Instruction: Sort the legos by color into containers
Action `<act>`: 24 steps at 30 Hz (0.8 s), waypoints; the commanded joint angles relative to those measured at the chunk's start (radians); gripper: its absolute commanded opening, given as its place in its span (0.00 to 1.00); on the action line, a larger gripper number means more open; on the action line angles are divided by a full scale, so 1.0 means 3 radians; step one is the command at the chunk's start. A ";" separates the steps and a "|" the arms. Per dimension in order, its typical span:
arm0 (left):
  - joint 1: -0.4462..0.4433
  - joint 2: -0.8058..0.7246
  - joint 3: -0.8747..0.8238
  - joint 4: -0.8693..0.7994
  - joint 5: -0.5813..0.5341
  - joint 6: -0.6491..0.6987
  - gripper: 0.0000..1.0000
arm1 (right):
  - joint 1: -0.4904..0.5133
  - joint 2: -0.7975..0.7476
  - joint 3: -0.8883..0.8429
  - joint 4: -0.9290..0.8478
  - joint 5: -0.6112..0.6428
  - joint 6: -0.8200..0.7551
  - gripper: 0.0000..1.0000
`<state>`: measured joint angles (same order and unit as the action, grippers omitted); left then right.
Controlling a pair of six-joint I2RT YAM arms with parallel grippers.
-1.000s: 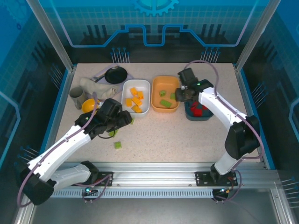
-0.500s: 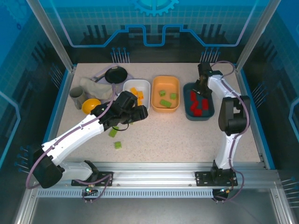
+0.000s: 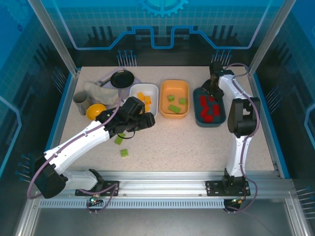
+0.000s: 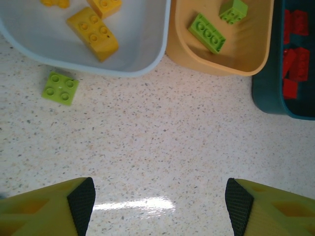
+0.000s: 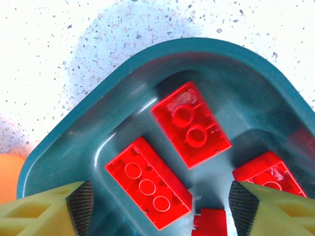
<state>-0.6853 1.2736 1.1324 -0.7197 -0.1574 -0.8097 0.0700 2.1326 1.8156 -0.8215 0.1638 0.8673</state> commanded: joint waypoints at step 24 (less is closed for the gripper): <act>0.0578 0.0959 -0.0306 0.0198 -0.0114 0.1114 0.70 | 0.2098 -0.2997 -0.2965 0.1337 -0.0898 -0.1336 0.76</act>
<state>-0.5259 1.5211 1.0367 -0.7090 -0.1787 -0.5606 0.6800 1.3037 0.9554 -0.4767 -0.0322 0.4950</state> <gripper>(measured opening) 0.700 0.763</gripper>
